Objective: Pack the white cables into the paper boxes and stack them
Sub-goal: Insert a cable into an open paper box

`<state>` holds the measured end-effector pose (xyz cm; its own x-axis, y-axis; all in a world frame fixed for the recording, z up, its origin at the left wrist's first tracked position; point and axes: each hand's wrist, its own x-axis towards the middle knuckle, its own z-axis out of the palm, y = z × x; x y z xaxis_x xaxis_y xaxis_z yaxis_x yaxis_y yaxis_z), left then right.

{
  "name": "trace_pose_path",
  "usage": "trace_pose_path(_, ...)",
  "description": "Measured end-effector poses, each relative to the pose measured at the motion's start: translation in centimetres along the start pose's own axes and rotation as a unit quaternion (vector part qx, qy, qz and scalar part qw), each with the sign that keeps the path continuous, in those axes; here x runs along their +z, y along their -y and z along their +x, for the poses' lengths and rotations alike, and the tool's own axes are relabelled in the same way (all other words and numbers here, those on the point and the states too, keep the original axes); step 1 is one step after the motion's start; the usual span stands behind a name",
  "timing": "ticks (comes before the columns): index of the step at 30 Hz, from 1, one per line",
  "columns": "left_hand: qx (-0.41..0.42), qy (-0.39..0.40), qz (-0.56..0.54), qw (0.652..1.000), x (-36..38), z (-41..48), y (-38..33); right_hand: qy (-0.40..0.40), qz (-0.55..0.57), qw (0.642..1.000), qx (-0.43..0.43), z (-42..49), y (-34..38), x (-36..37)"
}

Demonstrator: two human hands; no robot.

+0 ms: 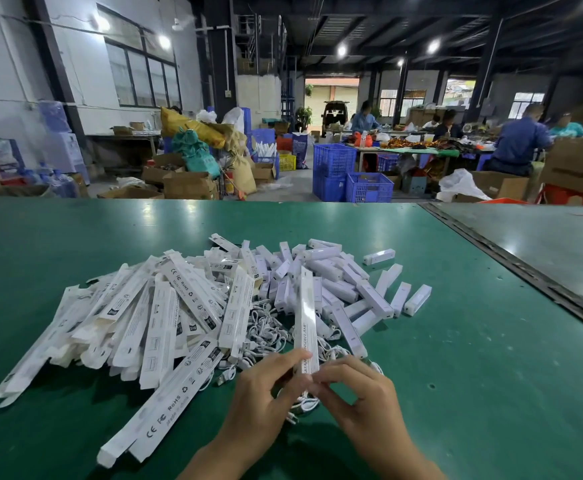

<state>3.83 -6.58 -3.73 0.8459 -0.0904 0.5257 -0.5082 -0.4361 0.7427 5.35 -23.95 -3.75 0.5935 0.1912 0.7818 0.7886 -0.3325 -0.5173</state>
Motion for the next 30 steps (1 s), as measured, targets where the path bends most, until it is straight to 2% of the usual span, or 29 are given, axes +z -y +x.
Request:
trace_pose_path(4, 0.015, 0.0, 0.001, 1.0, 0.1, 0.0, -0.2, -0.007, 0.024, 0.999, 0.038, -0.1, 0.6, 0.5)
trace_pose_path(6, -0.041, 0.002, -0.088, 0.995, 0.2, -0.1, -0.6, 0.002, 0.007, 0.999, 0.042, -0.2, 0.9, 0.5)
trace_pose_path(8, -0.136, -0.011, -0.267, 0.954, 0.3, 0.2, -1.1, 0.018, -0.036, 0.998, 0.047, -0.2, 0.9, 0.3)
trace_pose_path(10, -0.191, -0.026, -0.423, 0.886, -0.2, 0.7, -1.1, 0.008, -0.094, 0.995, 0.045, -0.2, 0.4, -0.2)
trace_pose_path(13, -0.225, -0.032, -0.524, 0.821, -1.5, 1.5, -0.3, -0.005, -0.156, 0.986, 0.059, 0.0, -0.3, -1.1)
trace_pose_path(15, -0.242, -0.045, -0.544, 0.802, -2.2, 1.8, 0.3, -0.014, -0.179, 0.981, 0.078, 0.1, -0.7, -1.6)
trace_pose_path(19, -0.302, -0.049, -0.521, 0.797, -2.6, 1.9, 0.5, -0.044, -0.187, 0.977, 0.09, 0.3, -1.4, -1.8)
trace_pose_path(24, -0.366, -0.078, -0.507, 0.777, -2.7, 1.6, 0.4, -0.007, -0.149, 0.986, 0.068, 0.2, -1.6, -1.8)
trace_pose_path(30, -0.409, -0.074, -0.569, 0.71, -2.9, 1.4, 1.1, 0.0, -0.125, 0.989, 0.083, 0.0, -1.9, -1.9)
